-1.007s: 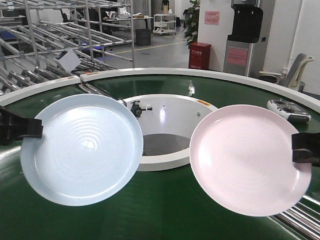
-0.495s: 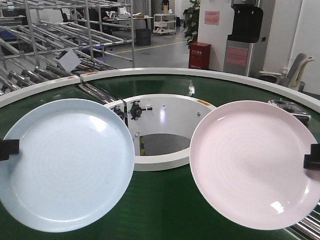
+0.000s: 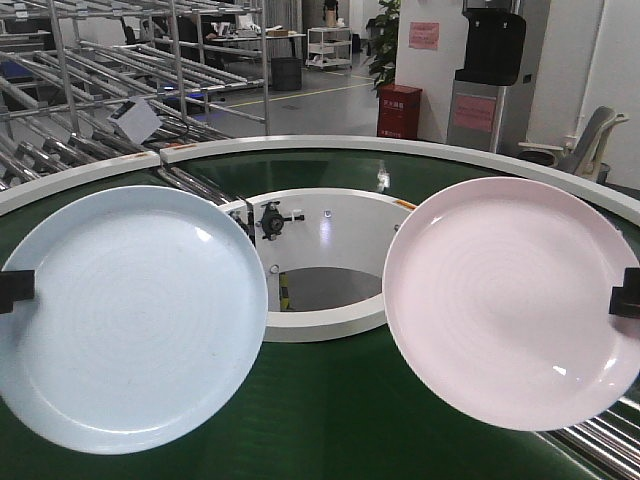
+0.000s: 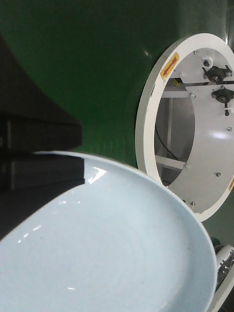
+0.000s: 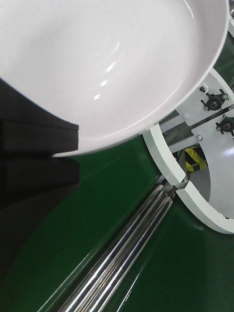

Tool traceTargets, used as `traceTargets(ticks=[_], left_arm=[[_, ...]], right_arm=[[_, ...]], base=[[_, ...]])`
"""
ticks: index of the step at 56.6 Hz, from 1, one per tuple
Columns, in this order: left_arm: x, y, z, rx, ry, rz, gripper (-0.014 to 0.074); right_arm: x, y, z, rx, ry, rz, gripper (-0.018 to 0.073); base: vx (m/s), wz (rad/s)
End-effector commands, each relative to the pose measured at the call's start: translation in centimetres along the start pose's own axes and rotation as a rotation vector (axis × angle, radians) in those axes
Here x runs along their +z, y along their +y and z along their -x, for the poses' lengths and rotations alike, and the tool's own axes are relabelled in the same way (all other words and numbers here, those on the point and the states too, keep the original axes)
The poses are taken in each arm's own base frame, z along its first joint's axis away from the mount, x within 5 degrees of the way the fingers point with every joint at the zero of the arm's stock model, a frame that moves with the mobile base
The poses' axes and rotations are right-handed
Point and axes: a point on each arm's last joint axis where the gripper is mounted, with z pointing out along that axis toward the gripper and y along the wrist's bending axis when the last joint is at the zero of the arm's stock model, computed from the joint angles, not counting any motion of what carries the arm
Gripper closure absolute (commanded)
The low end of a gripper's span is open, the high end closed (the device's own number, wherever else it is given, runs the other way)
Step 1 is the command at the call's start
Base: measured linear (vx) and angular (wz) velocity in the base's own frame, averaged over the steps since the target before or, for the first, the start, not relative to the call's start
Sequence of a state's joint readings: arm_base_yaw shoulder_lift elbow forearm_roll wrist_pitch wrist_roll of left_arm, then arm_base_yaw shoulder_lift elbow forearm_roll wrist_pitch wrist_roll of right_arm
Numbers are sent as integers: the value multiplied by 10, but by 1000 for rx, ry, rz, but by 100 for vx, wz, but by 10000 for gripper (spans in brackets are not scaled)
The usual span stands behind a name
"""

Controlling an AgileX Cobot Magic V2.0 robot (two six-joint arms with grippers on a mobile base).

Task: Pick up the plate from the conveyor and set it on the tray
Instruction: 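Lift both plates upright off the conveyor with both grippers, then hold both plates while the base drives to the table with the tray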

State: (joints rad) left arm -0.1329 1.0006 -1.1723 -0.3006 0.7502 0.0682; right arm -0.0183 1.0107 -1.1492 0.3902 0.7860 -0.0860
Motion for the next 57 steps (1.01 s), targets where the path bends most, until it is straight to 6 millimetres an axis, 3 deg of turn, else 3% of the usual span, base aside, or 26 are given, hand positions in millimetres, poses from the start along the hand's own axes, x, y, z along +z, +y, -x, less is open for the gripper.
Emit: traceTargets(ticks=[1, 57], left_arm=[[-12, -5, 14, -21, -128, -25, 602], [-12, -5, 14, -21, -128, -25, 602]], right_arm=[[-12, 6, 15, 3, -128, 20, 572], [-11, 5, 15, 2, -127, 19, 572]], base=[[0, 0], [-4, -5]])
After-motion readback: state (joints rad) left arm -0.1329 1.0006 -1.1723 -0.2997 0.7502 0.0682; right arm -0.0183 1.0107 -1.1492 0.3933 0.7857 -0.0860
